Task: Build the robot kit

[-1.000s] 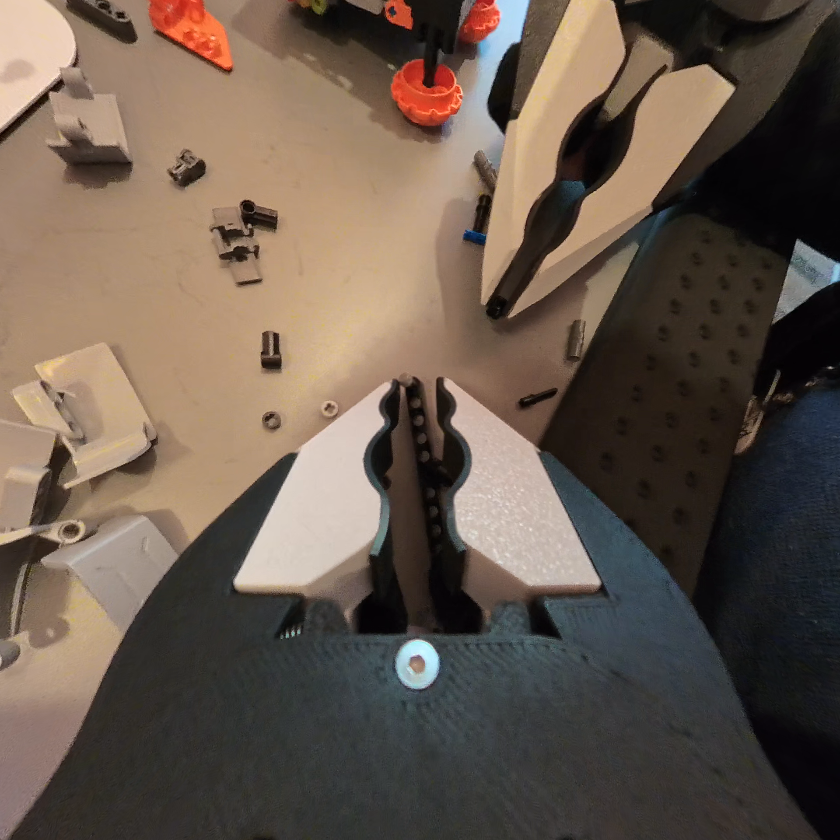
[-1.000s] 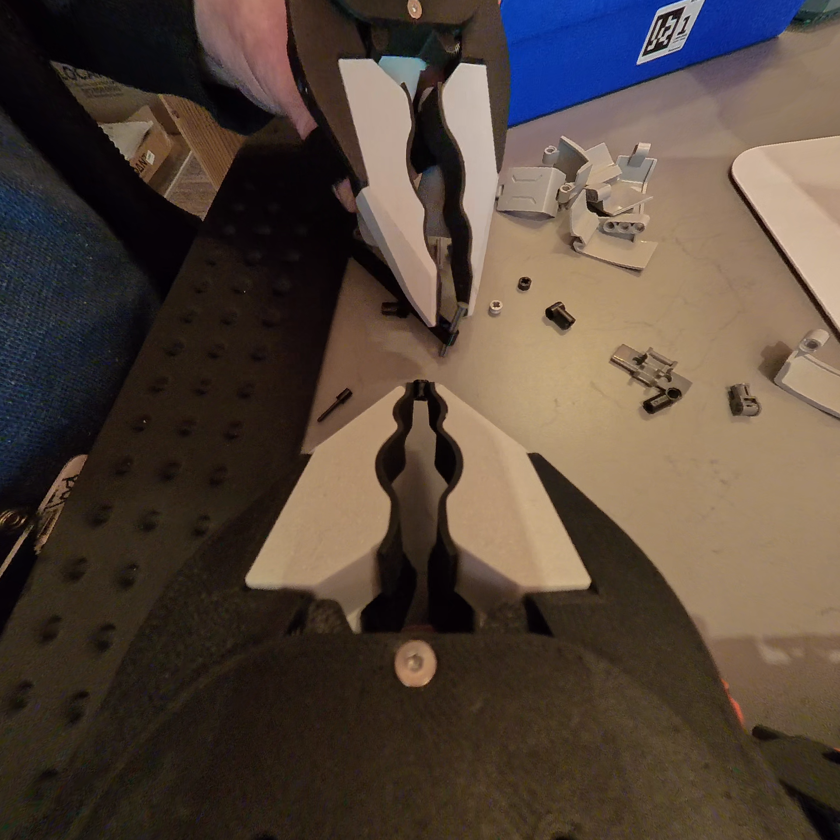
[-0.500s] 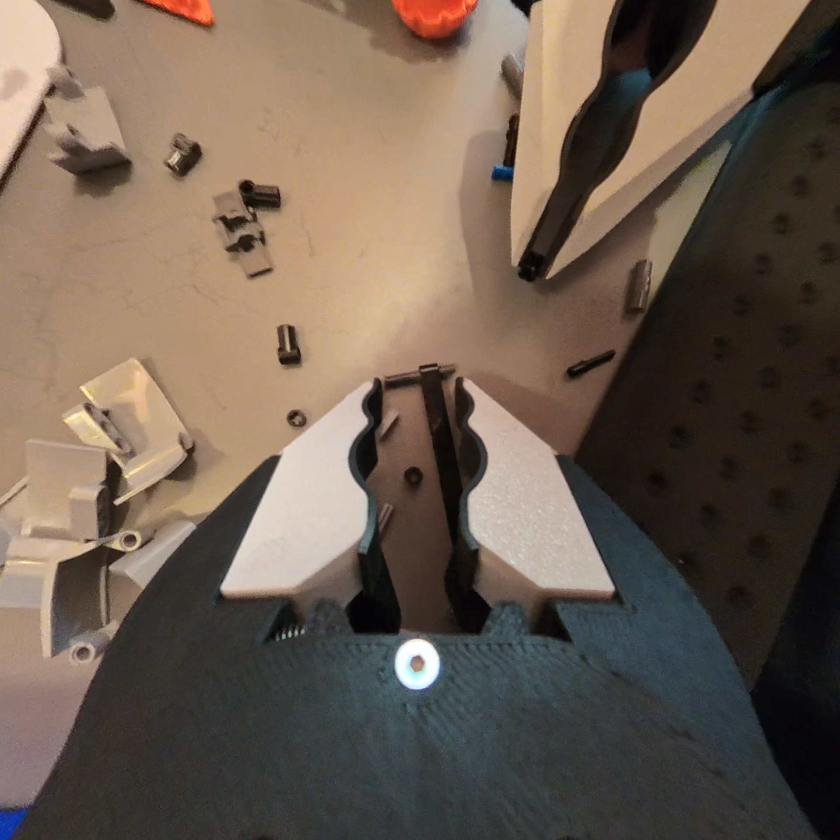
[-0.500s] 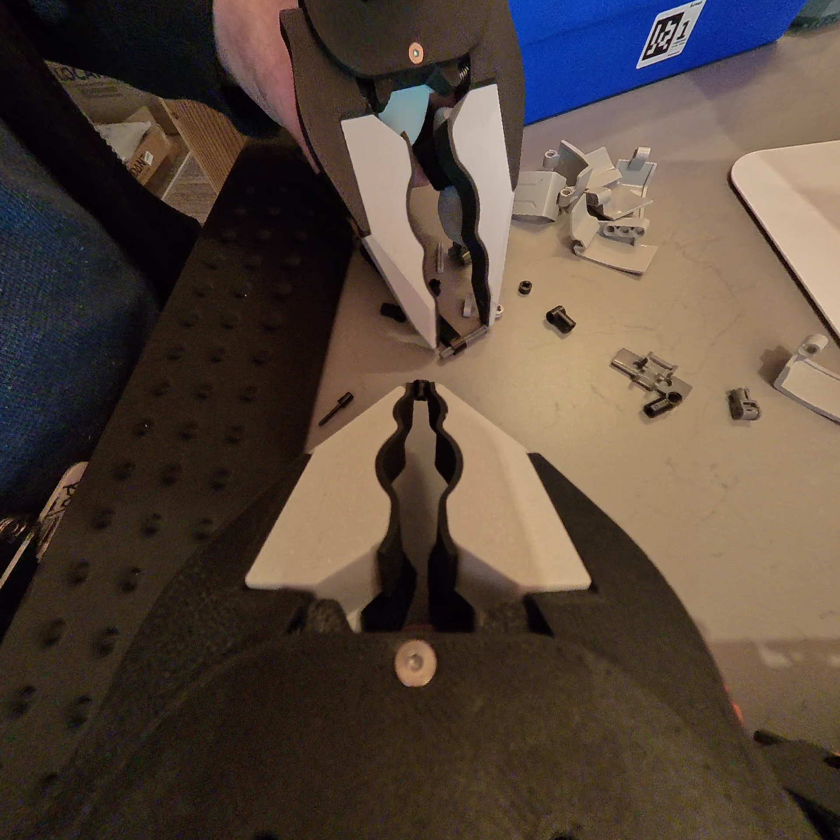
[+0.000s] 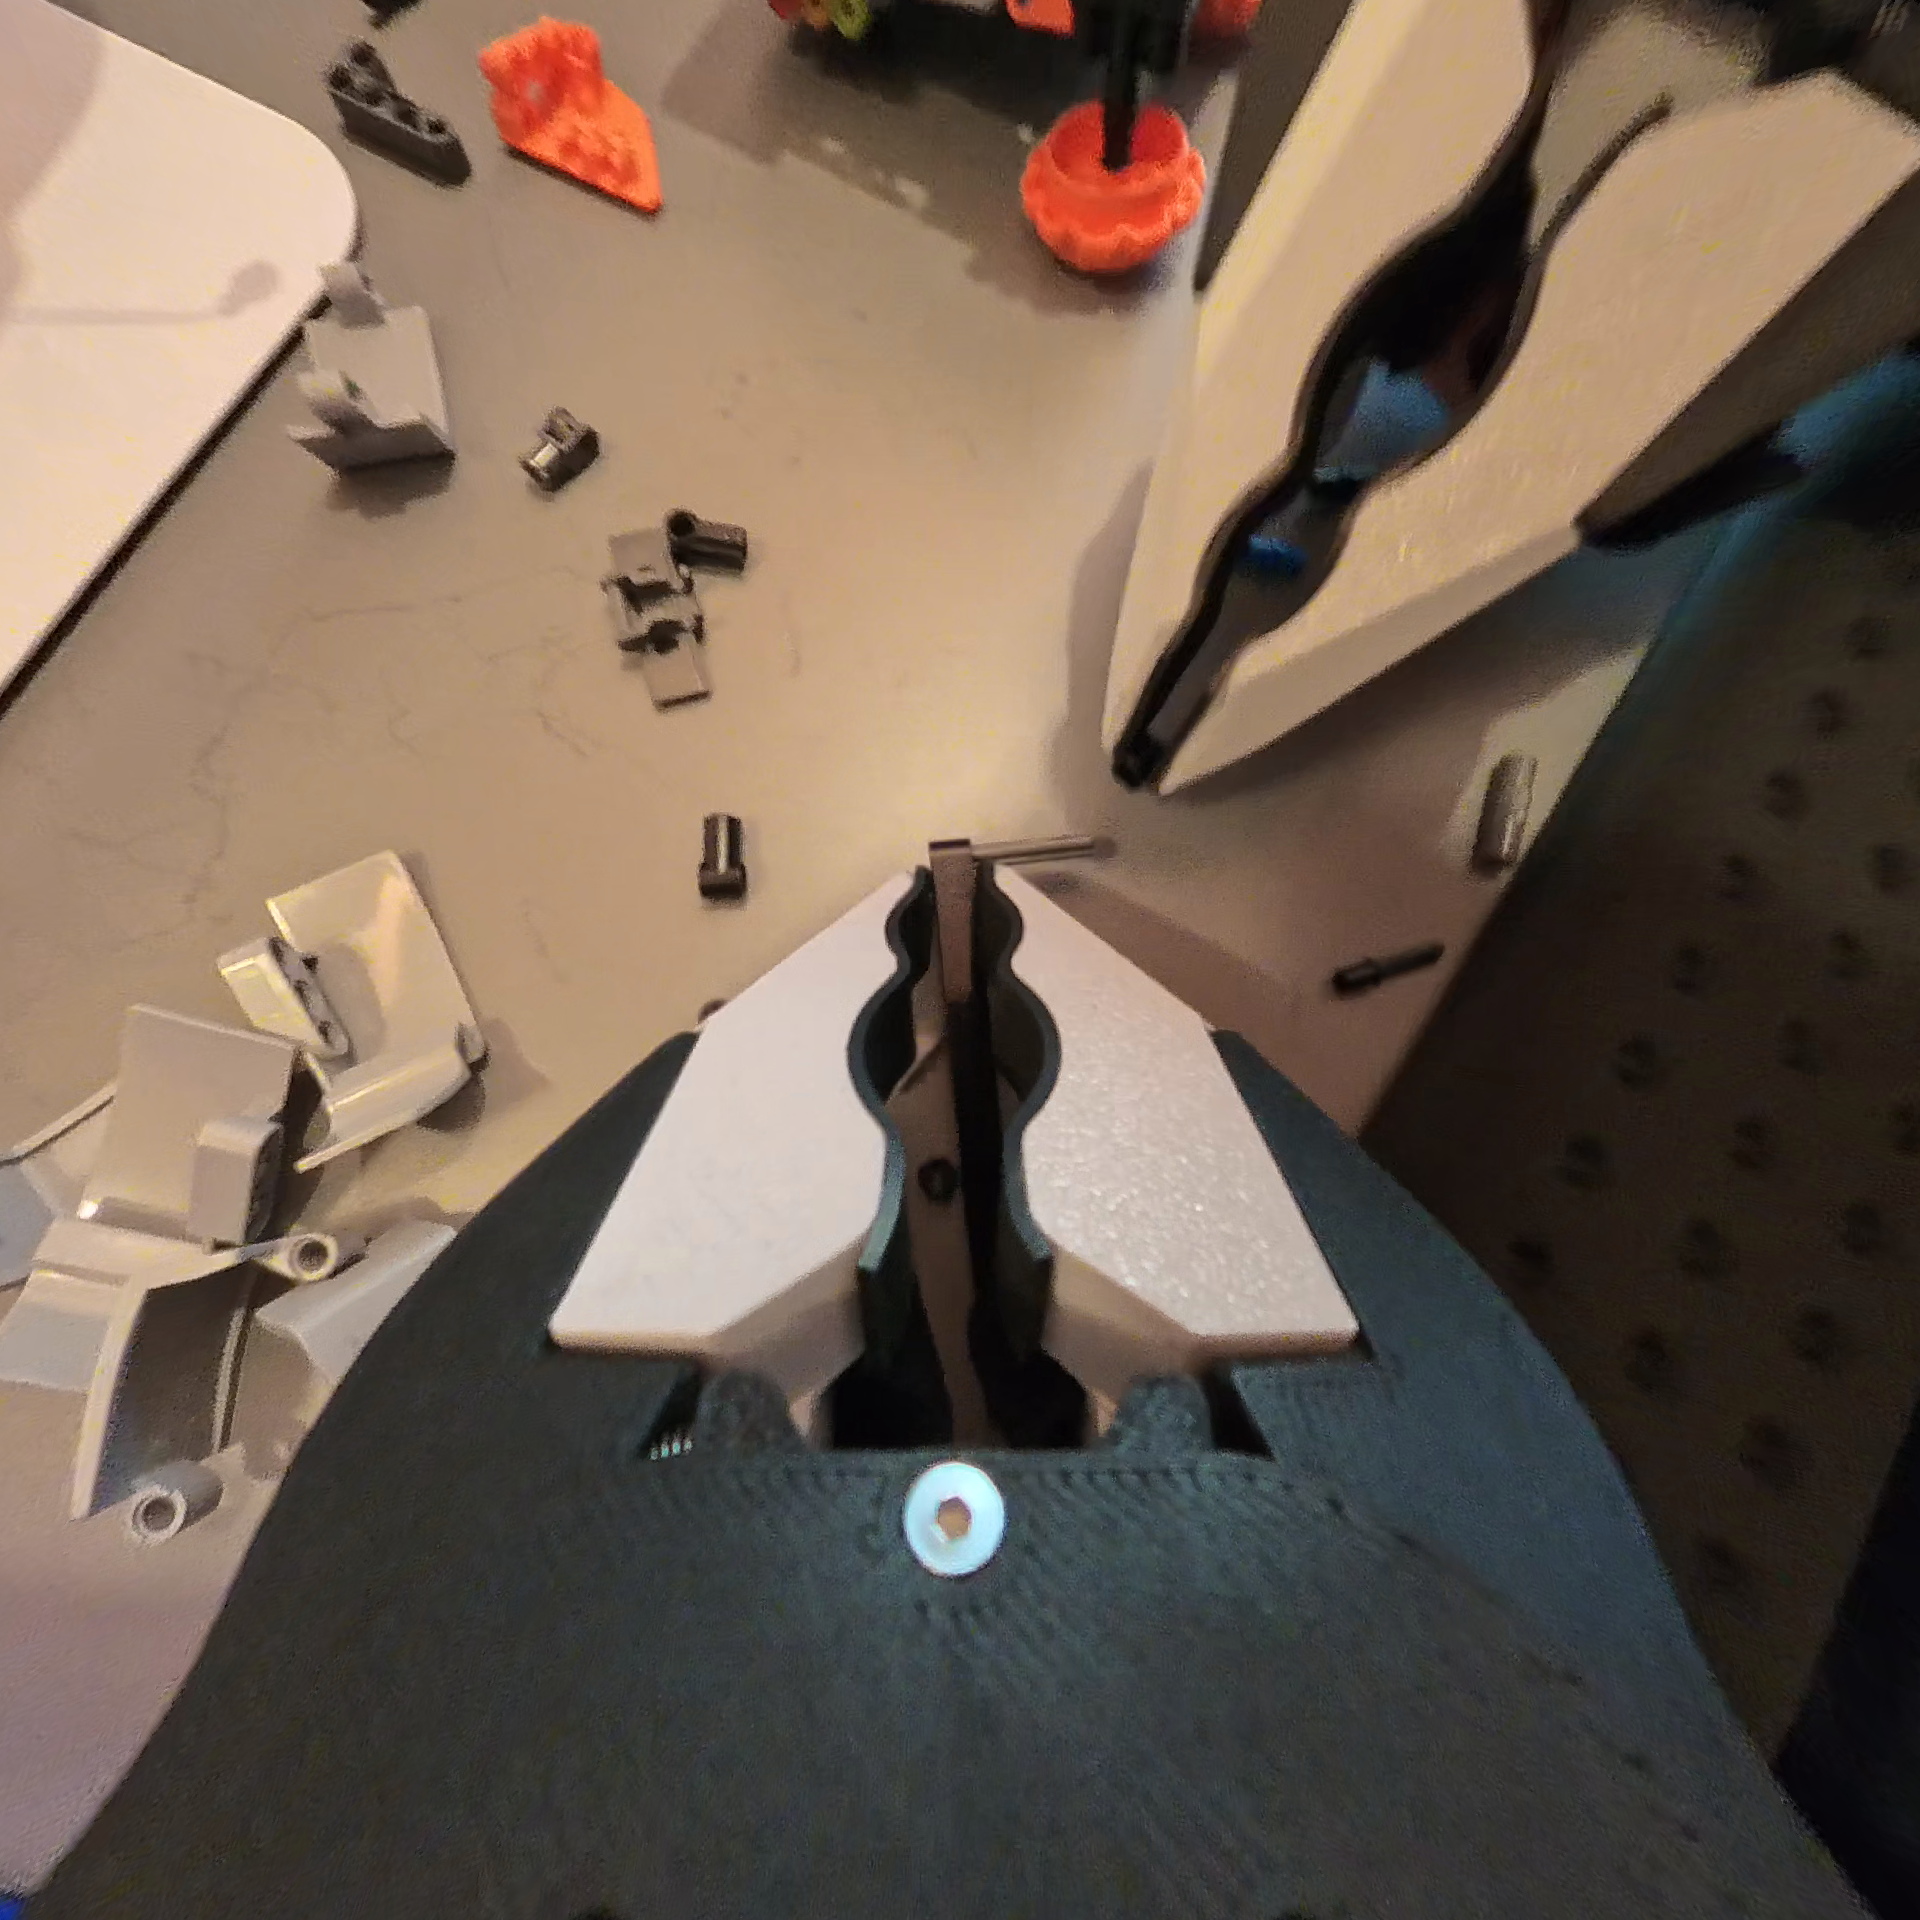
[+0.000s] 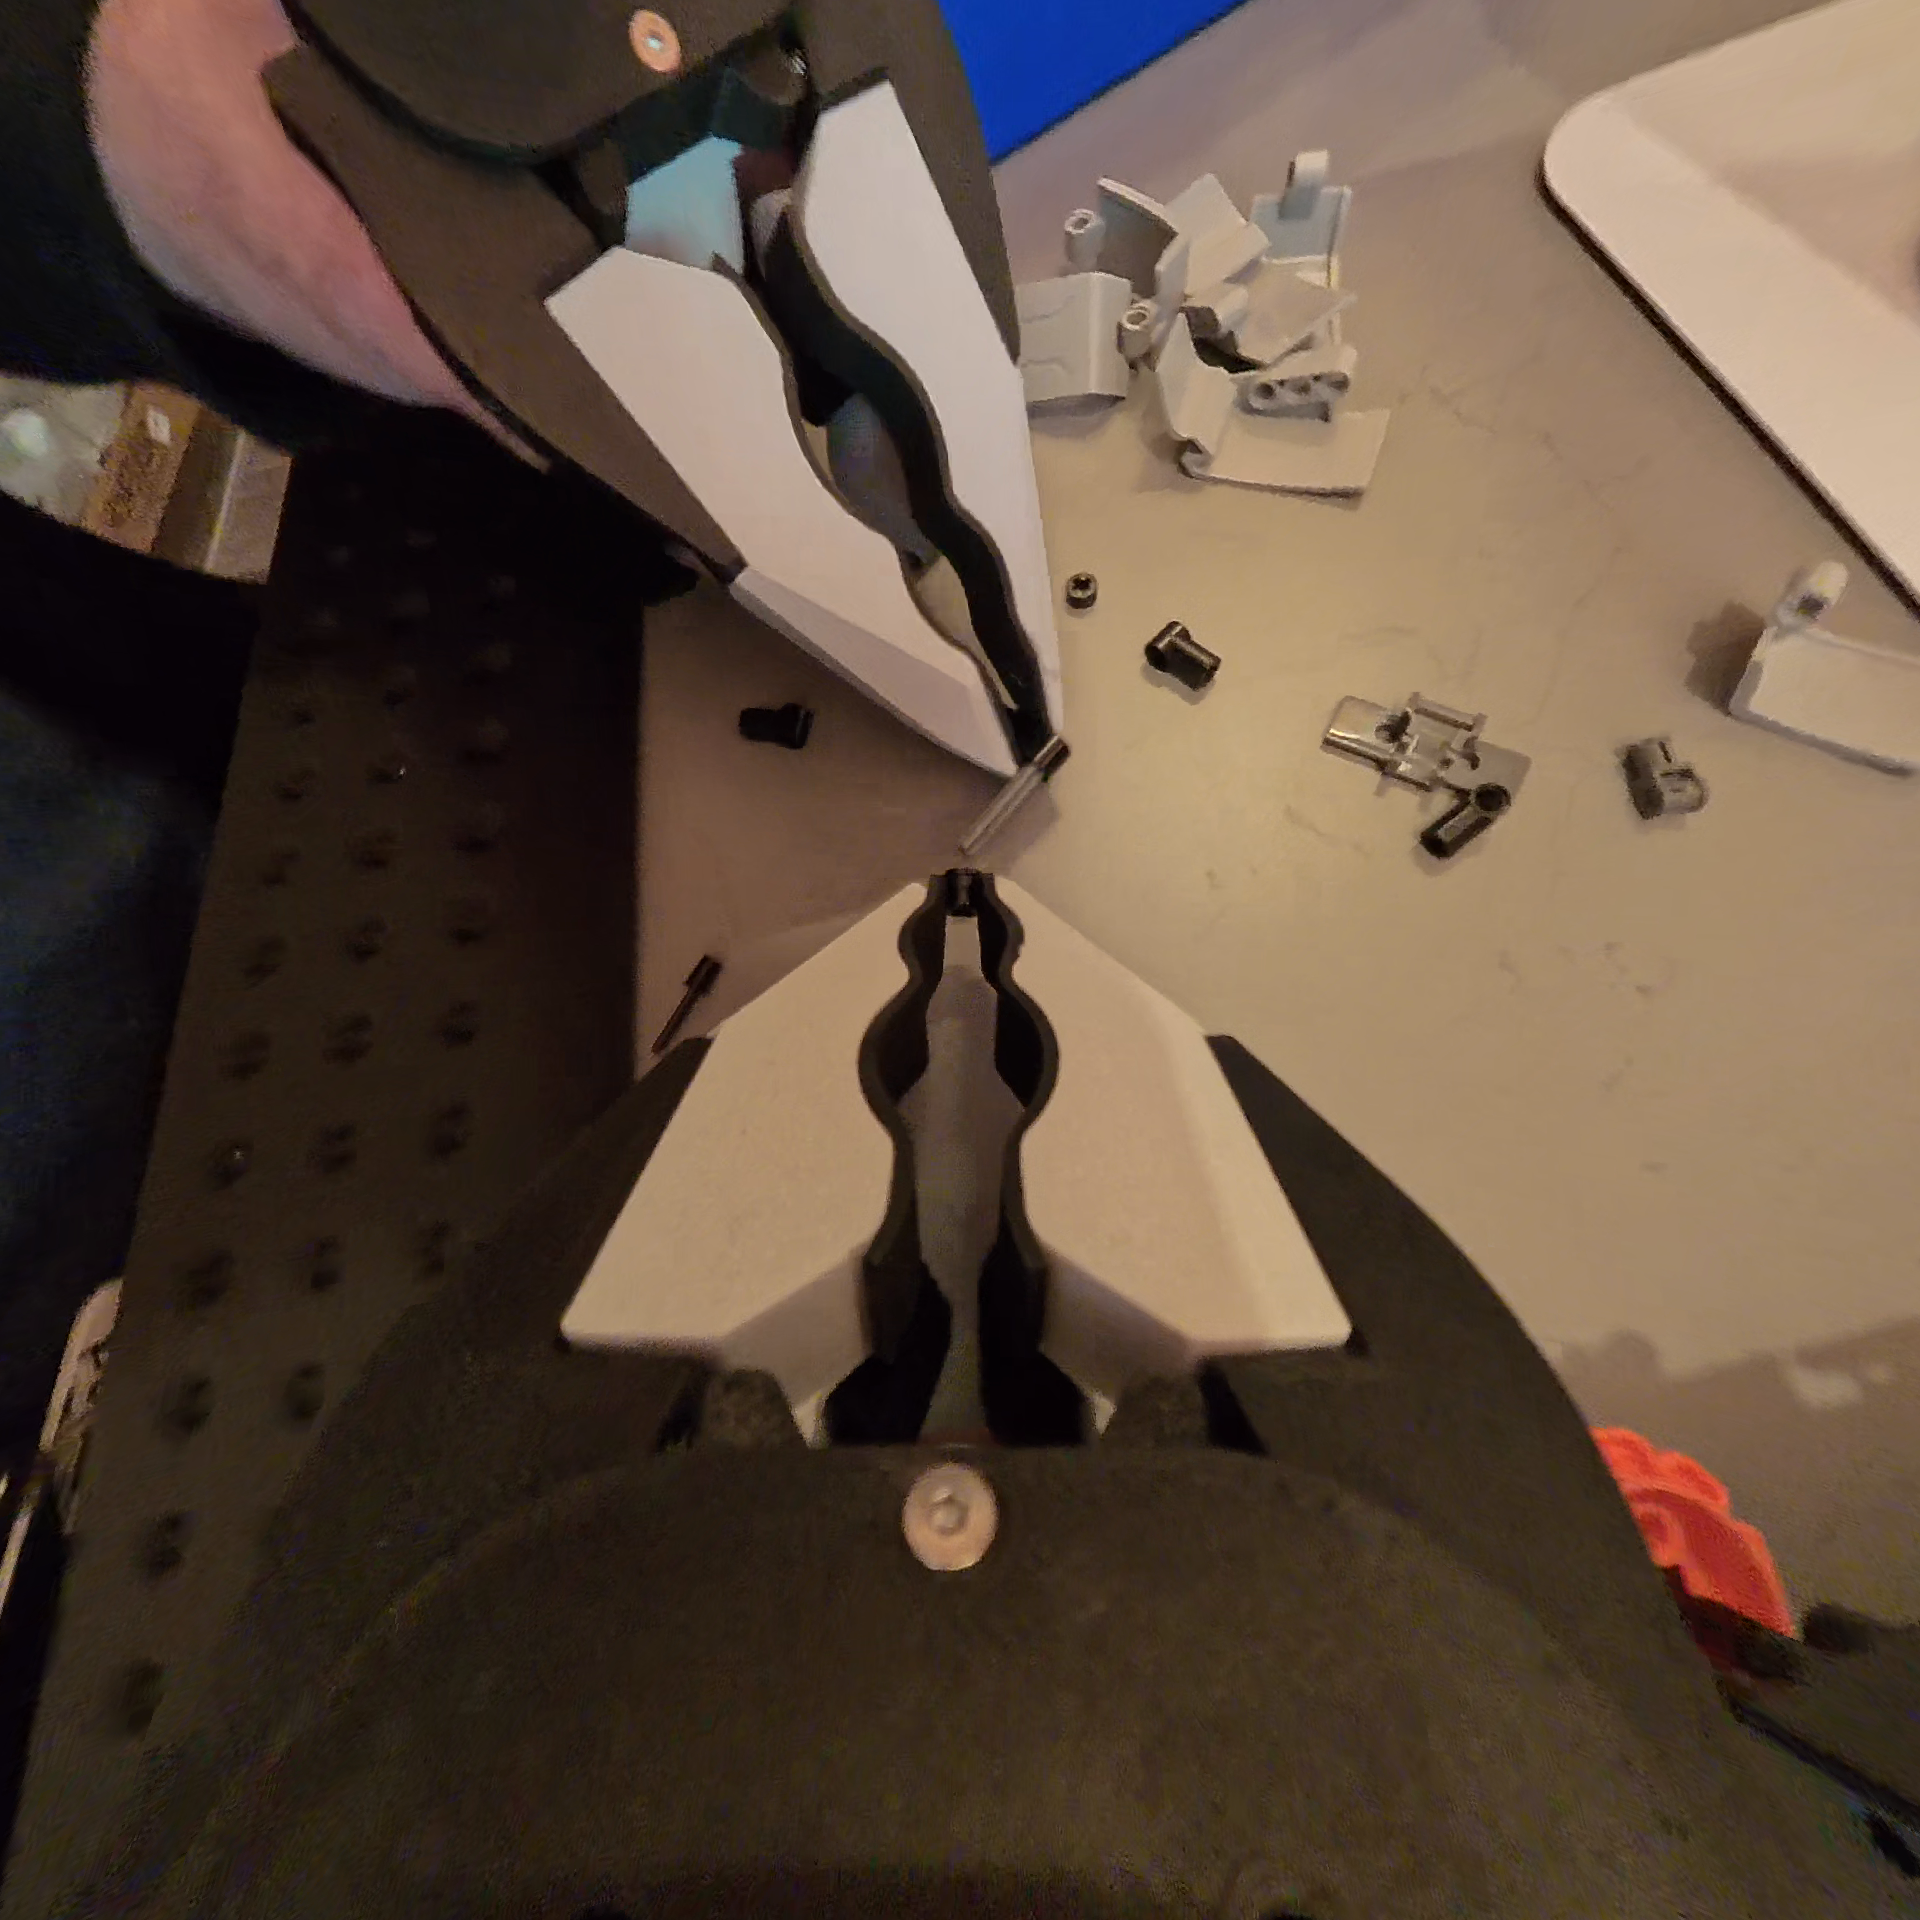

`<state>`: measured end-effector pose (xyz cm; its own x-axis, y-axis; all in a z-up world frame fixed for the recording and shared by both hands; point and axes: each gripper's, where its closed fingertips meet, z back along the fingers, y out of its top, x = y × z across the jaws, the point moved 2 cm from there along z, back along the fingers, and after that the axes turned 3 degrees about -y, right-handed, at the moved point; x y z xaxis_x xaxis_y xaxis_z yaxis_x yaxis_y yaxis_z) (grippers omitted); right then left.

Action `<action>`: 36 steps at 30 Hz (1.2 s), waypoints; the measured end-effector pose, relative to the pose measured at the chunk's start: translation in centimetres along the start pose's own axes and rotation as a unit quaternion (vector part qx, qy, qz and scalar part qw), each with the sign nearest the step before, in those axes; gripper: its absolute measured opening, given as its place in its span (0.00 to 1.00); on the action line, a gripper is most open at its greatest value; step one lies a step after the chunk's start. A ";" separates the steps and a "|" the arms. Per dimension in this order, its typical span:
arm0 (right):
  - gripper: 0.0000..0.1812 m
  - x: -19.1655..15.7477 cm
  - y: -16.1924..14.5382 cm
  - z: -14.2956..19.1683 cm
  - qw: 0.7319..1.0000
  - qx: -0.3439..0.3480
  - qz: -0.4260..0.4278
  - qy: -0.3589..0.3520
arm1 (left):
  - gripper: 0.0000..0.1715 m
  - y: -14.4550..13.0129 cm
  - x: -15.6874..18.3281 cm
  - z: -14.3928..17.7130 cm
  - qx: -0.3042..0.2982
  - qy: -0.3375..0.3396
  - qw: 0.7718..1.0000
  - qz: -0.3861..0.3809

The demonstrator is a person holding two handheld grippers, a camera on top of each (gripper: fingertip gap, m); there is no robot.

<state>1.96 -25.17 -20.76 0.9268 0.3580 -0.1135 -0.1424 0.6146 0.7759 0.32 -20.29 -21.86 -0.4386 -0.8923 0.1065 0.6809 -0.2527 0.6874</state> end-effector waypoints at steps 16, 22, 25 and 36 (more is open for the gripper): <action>0.02 2.3 1.1 0.0 0.995 0.044 -0.074 -0.055 | 0.04 2.2 -1.7 0.3 0.082 0.055 0.994 0.047; 0.02 2.9 1.4 0.3 0.992 0.062 -0.095 -0.063 | 0.04 3.0 -1.8 0.4 0.099 0.067 0.992 0.042; 0.02 3.0 1.6 0.3 0.990 0.071 -0.107 -0.058 | 0.04 3.3 -1.8 0.3 0.103 0.073 0.991 0.039; 0.02 3.5 2.2 1.1 0.983 0.105 -0.140 -0.053 | 0.04 4.1 -2.3 0.5 0.109 0.110 0.988 0.011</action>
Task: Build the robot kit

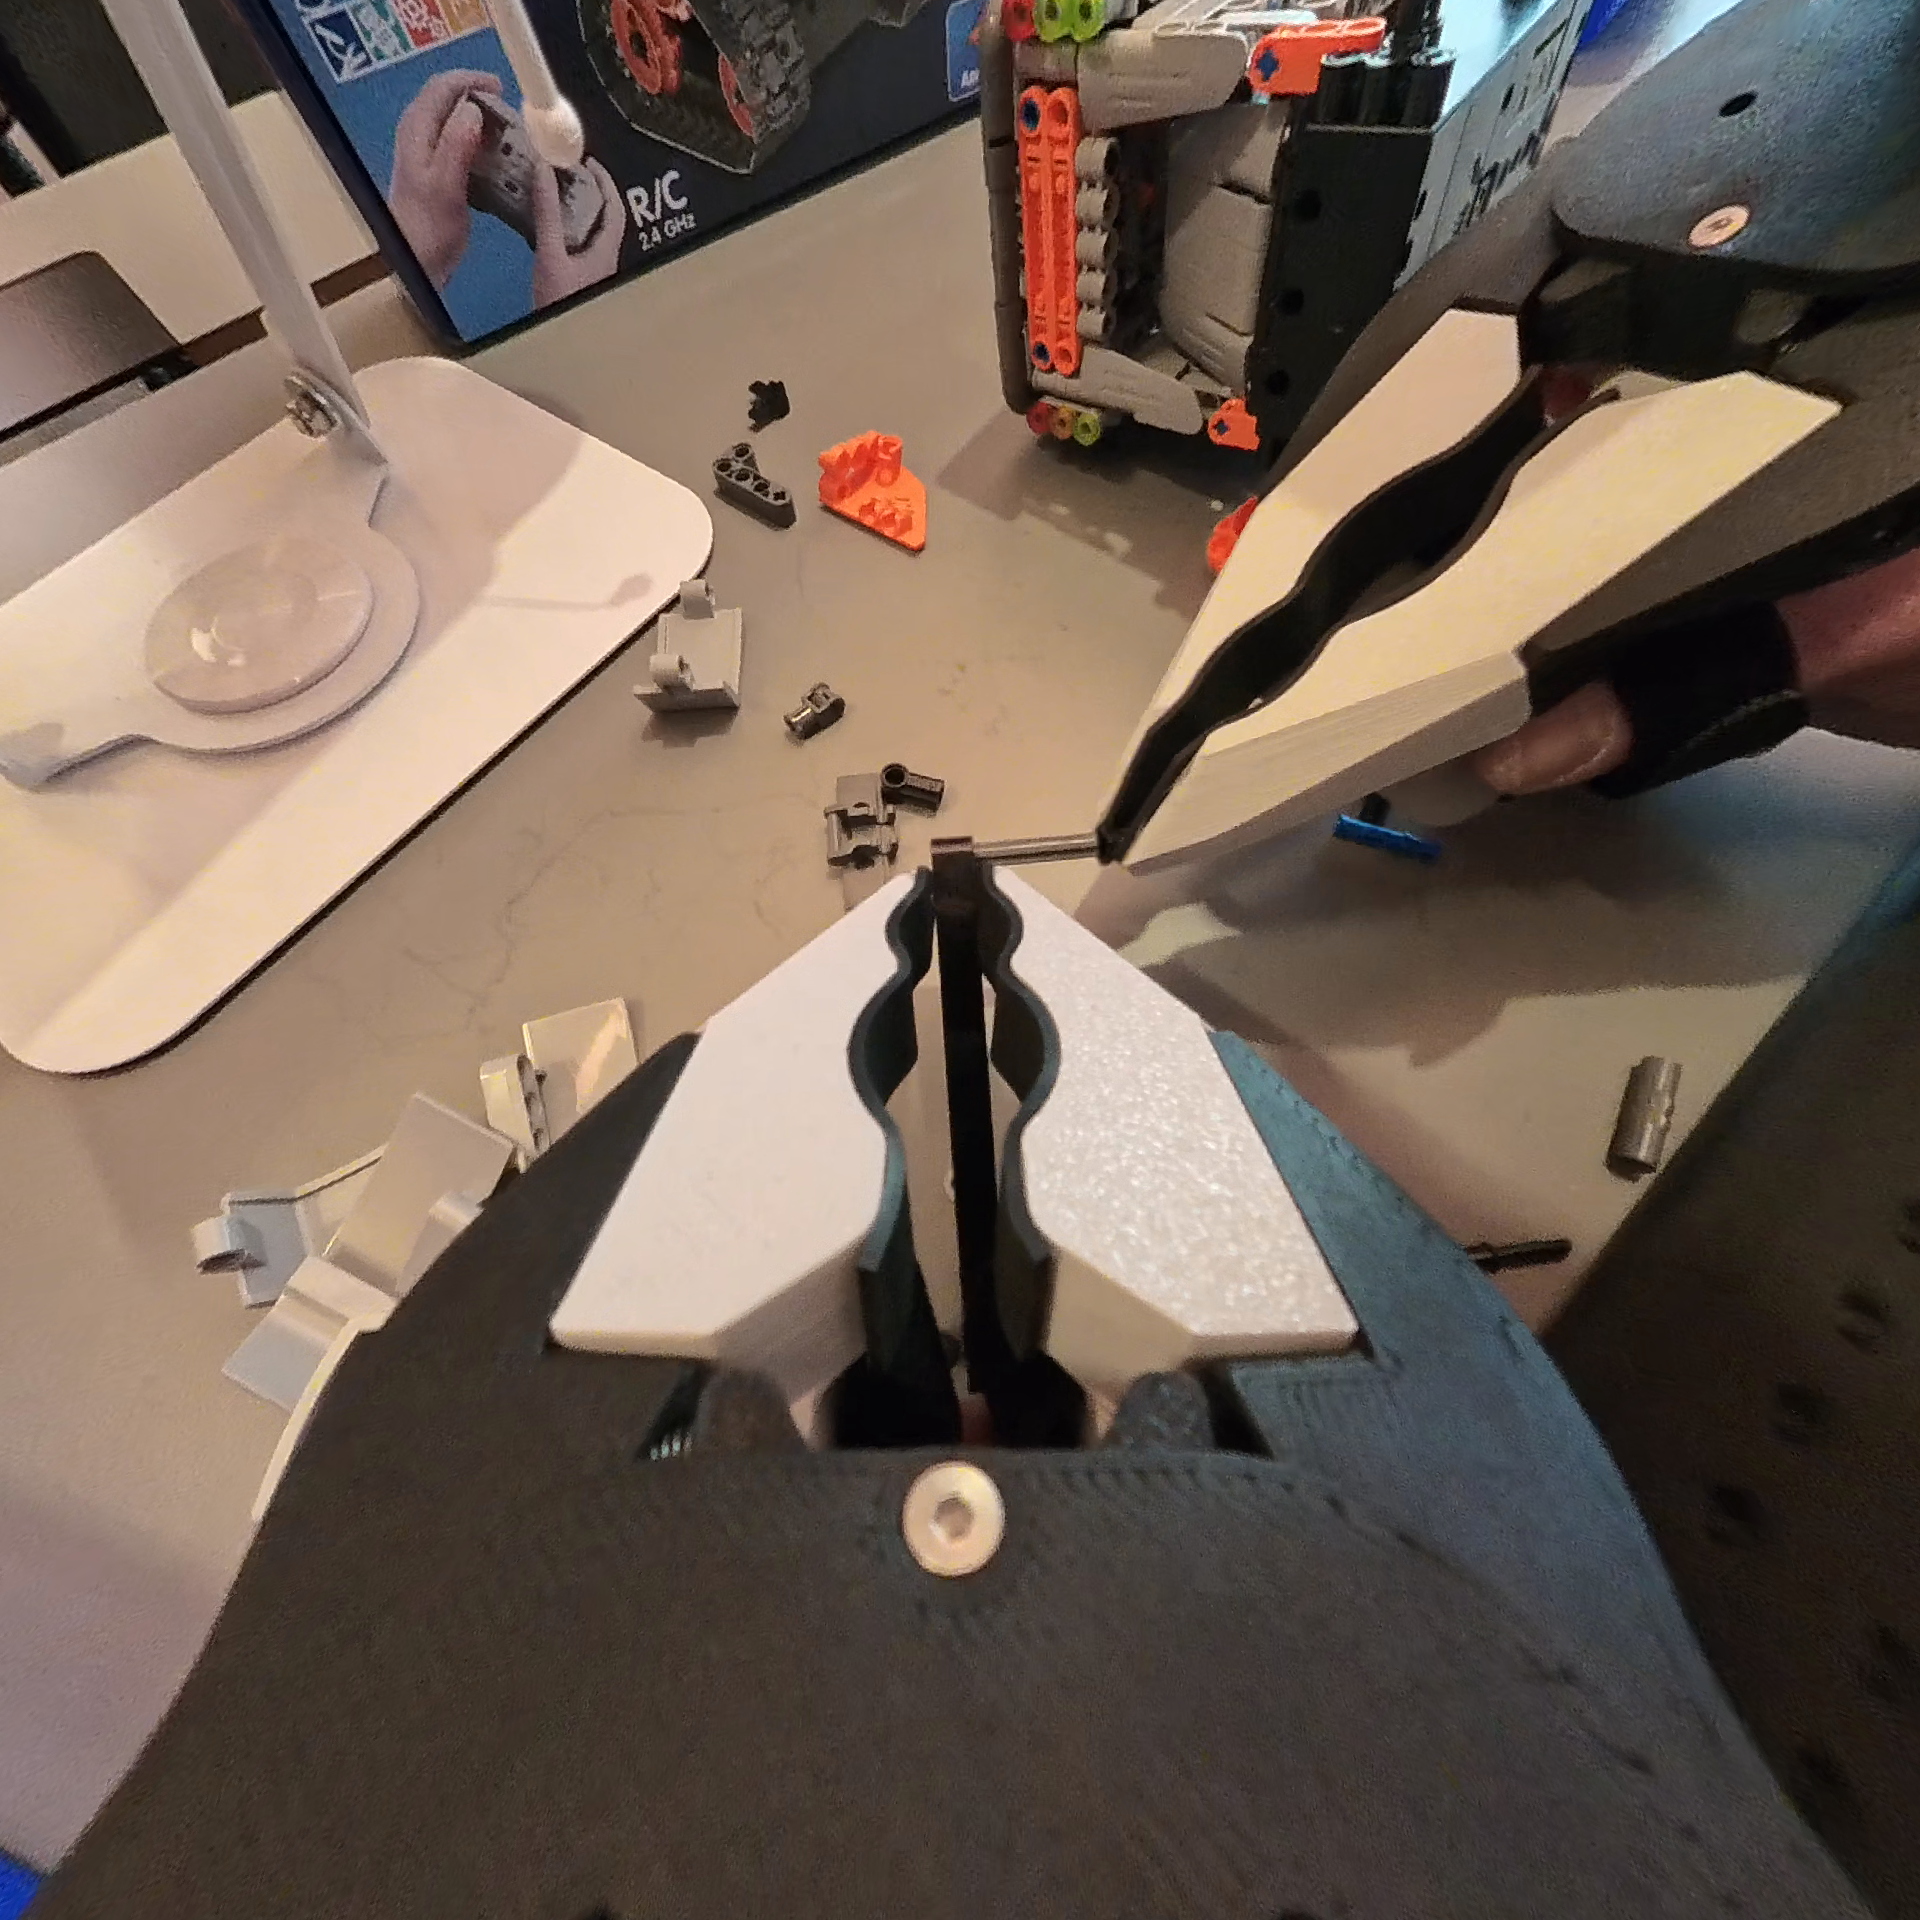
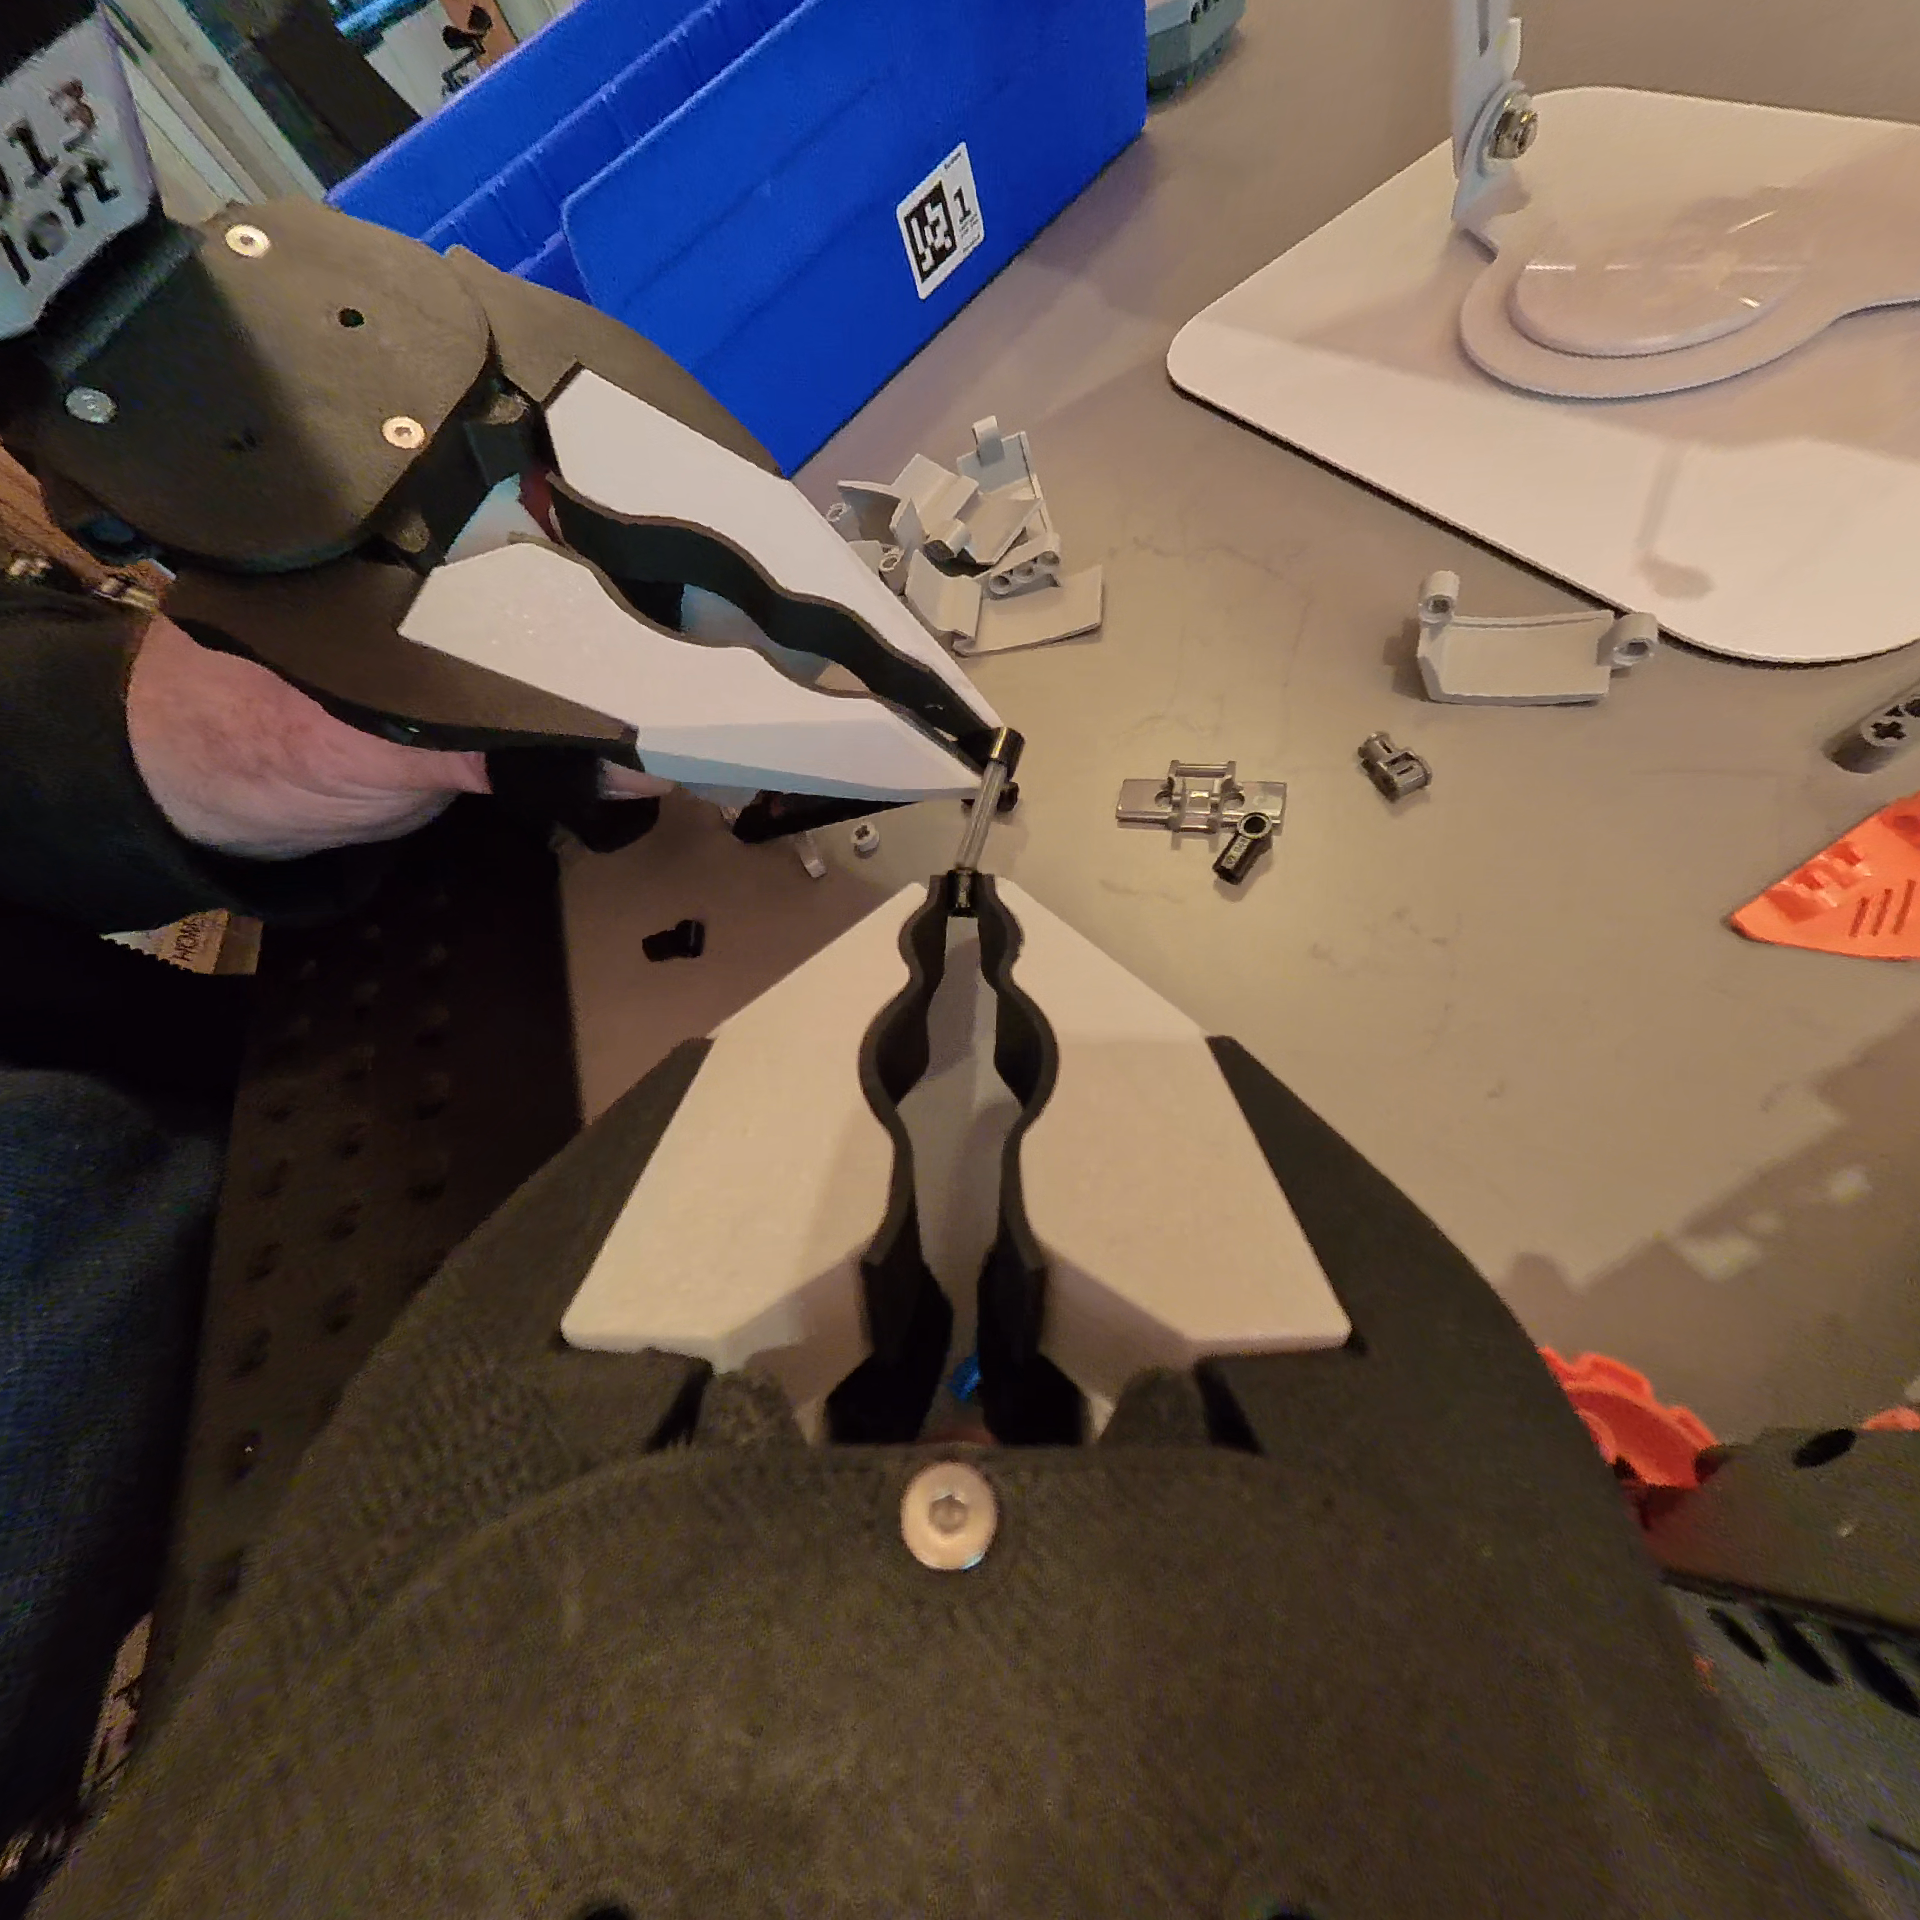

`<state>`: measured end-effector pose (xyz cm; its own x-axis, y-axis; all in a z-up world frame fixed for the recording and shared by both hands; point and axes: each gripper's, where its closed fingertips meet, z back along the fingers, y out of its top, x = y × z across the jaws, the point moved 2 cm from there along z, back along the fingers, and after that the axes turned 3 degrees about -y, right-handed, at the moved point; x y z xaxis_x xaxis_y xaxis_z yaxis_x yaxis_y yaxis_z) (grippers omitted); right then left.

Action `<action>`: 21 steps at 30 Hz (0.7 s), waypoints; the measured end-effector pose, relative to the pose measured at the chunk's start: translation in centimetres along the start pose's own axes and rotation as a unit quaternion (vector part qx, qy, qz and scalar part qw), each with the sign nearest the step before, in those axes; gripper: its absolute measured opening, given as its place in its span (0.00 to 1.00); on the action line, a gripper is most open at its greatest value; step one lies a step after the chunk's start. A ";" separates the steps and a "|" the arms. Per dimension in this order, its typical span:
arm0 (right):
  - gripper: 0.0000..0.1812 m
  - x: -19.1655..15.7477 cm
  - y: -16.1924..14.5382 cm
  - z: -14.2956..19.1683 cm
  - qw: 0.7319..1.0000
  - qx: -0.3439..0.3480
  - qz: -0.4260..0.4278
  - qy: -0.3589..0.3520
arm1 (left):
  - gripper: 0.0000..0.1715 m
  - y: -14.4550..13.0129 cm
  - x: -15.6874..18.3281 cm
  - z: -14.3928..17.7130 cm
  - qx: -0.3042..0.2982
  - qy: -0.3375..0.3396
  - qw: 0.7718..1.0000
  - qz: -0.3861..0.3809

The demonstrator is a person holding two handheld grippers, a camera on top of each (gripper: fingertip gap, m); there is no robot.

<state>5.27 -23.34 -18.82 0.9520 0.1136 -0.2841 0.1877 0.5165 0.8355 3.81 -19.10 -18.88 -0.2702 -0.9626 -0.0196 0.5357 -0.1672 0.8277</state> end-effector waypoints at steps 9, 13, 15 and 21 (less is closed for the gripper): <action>0.02 0.3 0.4 0.2 0.999 0.015 -0.034 0.001 | 0.04 0.7 0.0 0.1 0.006 0.031 0.999 -0.041; 0.02 0.4 0.8 0.3 0.997 0.030 -0.066 0.007 | 0.04 1.1 0.0 0.2 0.011 0.052 0.996 -0.065; 0.01 0.4 0.9 0.4 0.995 0.040 -0.086 0.008 | 0.04 1.4 0.0 0.3 0.014 0.064 0.995 -0.079; 0.01 0.4 1.6 0.6 0.986 0.079 -0.147 0.022 | 0.04 2.3 -0.1 0.7 0.024 0.090 0.990 -0.109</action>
<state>6.15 -23.00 -17.31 0.8404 0.0168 -0.5417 0.4923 0.3945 0.7759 4.52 -19.25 -16.61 -0.2258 -0.9280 -0.2965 0.4413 -0.3688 0.8181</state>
